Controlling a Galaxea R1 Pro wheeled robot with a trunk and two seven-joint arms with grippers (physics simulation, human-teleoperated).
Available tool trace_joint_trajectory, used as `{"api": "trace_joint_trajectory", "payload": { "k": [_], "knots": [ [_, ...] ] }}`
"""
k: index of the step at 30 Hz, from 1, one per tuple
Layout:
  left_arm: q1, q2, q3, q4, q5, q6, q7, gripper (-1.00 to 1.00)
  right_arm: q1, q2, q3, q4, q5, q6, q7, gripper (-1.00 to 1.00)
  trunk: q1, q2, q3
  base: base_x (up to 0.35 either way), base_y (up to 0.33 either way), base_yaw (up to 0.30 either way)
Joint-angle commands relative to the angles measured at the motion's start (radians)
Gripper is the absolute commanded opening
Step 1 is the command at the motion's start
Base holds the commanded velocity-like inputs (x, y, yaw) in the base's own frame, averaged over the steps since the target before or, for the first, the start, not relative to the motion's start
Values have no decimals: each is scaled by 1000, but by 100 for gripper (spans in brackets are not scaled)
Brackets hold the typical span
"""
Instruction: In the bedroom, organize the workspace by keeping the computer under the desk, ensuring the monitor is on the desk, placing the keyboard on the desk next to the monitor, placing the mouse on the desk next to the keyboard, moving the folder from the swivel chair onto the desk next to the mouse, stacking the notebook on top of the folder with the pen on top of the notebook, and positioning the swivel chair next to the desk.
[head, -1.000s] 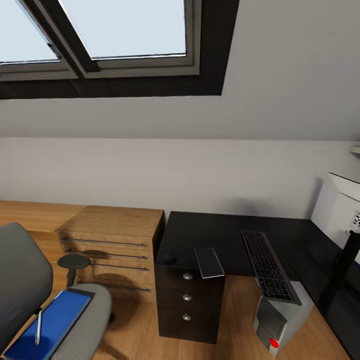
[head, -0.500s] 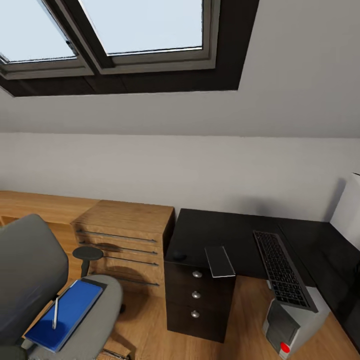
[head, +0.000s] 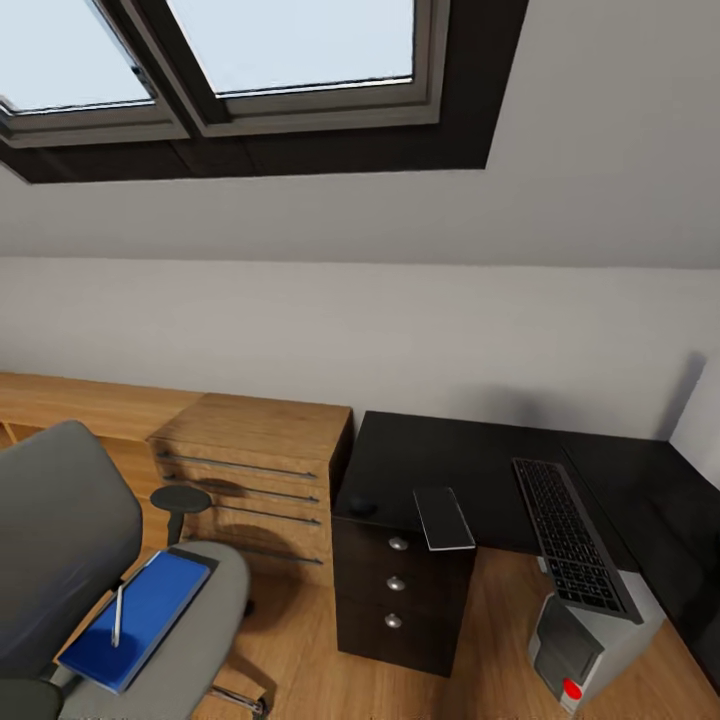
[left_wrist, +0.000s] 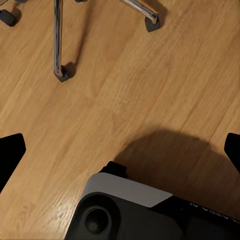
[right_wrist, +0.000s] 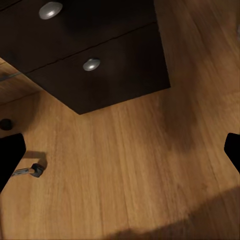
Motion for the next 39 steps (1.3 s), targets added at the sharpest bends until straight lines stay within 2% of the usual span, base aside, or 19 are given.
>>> {"api": "trace_joint_trajectory", "payload": {
  "k": [1, 7, 16, 26, 39],
  "knots": [
    [0, 0, -5, -1, 11, -7, 5, 100, -1, 0, 7, 1, -10, -6, 1, 100, 0, -1, -3, 0, 0, 2],
    [0, -1, -6, -1, 11, -7, 5, 100, -1, -2, 9, 1, 1, -6, 2, 100, 0, -1, -9, 0, 0, 7],
    [0, -1, -7, -1, 11, -7, 5, 100, -1, -3, 6, 5, 67, -7, 1, 100, 0, -1, -11, 0, 0, -3],
    [0, -1, -6, -1, 11, -7, 5, 100, -1, -5, 6, 7, 74, -7, 1, 100, 0, -1, -13, 0, -39, -176],
    [0, 0, -6, -1, 11, -6, 5, 100, -1, 1, 7, 7, 83, -6, 2, 100, 0, -1, -17, 0, -276, -45]
  ]
}}
